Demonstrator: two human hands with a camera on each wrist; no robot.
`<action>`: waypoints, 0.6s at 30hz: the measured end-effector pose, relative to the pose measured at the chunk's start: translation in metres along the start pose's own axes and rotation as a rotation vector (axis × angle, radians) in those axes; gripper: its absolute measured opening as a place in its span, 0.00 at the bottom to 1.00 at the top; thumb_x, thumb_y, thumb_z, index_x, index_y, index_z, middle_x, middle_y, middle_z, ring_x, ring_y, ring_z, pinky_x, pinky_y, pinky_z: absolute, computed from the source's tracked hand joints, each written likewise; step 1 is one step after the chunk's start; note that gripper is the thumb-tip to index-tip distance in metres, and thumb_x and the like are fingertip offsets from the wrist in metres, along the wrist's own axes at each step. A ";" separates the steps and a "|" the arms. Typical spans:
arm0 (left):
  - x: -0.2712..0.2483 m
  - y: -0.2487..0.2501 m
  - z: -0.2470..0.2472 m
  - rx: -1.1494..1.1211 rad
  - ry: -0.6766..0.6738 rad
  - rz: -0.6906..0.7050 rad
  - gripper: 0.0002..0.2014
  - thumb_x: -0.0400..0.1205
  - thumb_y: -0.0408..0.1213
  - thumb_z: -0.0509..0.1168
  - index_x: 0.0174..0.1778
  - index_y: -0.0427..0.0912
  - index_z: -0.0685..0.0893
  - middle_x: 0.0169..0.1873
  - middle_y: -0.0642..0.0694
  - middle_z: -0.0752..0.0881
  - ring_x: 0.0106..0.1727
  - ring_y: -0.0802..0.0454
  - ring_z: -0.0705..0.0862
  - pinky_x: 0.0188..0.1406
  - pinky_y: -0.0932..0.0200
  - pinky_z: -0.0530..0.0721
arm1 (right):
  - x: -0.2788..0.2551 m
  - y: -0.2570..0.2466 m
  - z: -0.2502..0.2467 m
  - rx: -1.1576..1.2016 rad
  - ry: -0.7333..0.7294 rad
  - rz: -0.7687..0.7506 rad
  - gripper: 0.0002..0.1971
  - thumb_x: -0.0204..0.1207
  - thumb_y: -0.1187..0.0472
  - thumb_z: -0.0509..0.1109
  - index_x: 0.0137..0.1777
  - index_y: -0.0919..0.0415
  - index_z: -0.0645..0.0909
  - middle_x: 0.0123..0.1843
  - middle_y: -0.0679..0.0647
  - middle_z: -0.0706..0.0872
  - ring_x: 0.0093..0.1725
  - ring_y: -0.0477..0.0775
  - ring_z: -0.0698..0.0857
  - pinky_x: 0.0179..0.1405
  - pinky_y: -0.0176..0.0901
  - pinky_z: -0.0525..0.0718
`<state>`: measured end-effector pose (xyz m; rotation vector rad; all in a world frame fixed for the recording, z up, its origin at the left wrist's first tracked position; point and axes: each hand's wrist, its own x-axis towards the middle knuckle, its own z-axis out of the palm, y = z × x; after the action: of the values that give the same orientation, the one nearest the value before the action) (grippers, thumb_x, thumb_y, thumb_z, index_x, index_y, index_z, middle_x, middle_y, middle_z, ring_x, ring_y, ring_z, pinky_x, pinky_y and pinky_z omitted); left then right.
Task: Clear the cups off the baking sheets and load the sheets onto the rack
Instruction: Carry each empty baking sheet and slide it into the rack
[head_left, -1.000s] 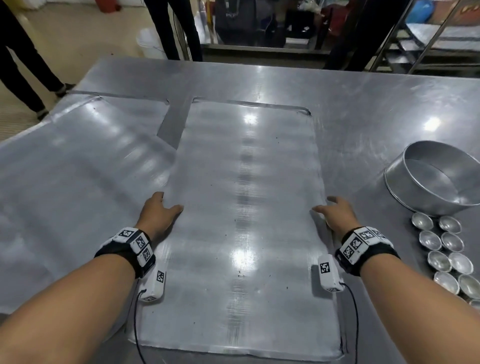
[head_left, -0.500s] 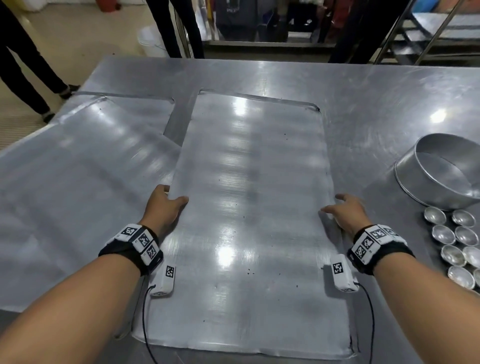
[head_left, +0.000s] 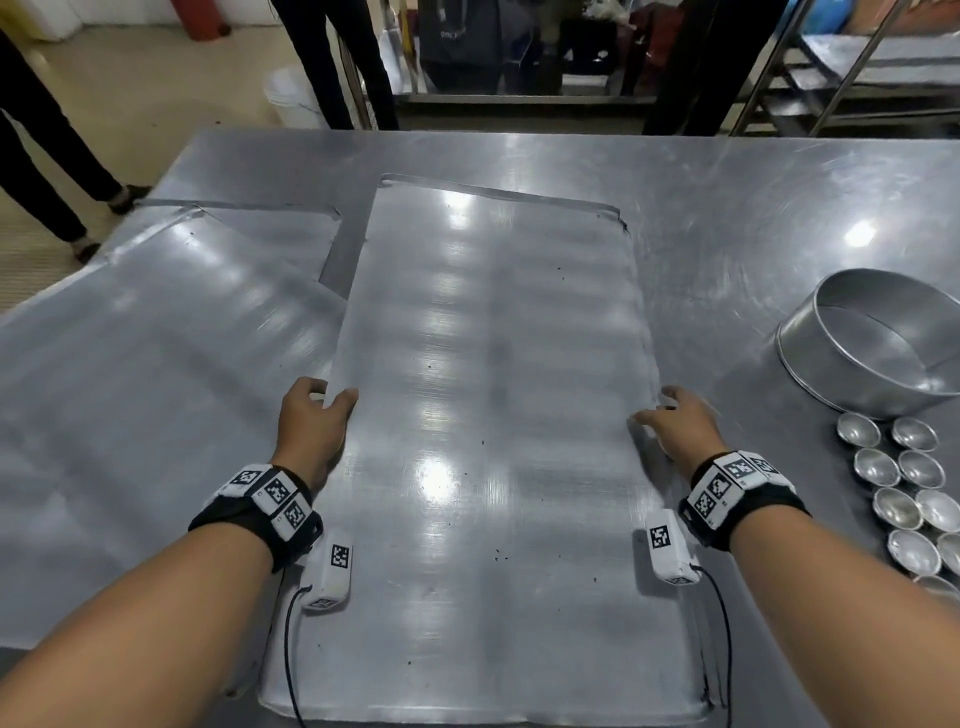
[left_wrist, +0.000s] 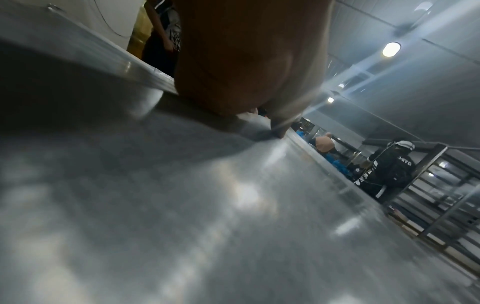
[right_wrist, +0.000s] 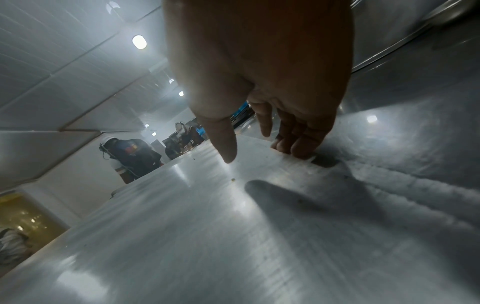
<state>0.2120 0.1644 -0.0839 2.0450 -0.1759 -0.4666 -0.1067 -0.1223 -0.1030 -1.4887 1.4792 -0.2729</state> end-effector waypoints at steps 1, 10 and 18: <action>-0.001 -0.001 -0.001 -0.004 0.010 -0.009 0.19 0.81 0.46 0.75 0.61 0.43 0.77 0.56 0.38 0.82 0.53 0.43 0.84 0.54 0.53 0.81 | 0.000 -0.001 0.000 0.019 -0.002 -0.002 0.37 0.75 0.65 0.78 0.83 0.63 0.68 0.78 0.61 0.77 0.74 0.64 0.78 0.75 0.55 0.75; 0.016 0.034 0.007 0.024 -0.012 0.069 0.21 0.81 0.50 0.72 0.65 0.45 0.77 0.63 0.39 0.81 0.62 0.43 0.82 0.61 0.53 0.78 | 0.015 -0.027 -0.011 -0.013 0.069 -0.063 0.35 0.76 0.66 0.77 0.82 0.62 0.69 0.76 0.64 0.78 0.73 0.65 0.79 0.75 0.53 0.75; 0.027 0.035 0.020 0.150 -0.092 0.001 0.16 0.83 0.44 0.71 0.62 0.41 0.78 0.47 0.53 0.81 0.46 0.55 0.81 0.37 0.65 0.75 | 0.038 -0.024 -0.012 -0.096 0.011 -0.035 0.29 0.74 0.69 0.77 0.76 0.65 0.77 0.71 0.60 0.83 0.67 0.61 0.82 0.73 0.52 0.77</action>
<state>0.2308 0.1223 -0.0690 2.1710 -0.2747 -0.5622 -0.0914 -0.1656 -0.0964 -1.5928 1.4939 -0.2344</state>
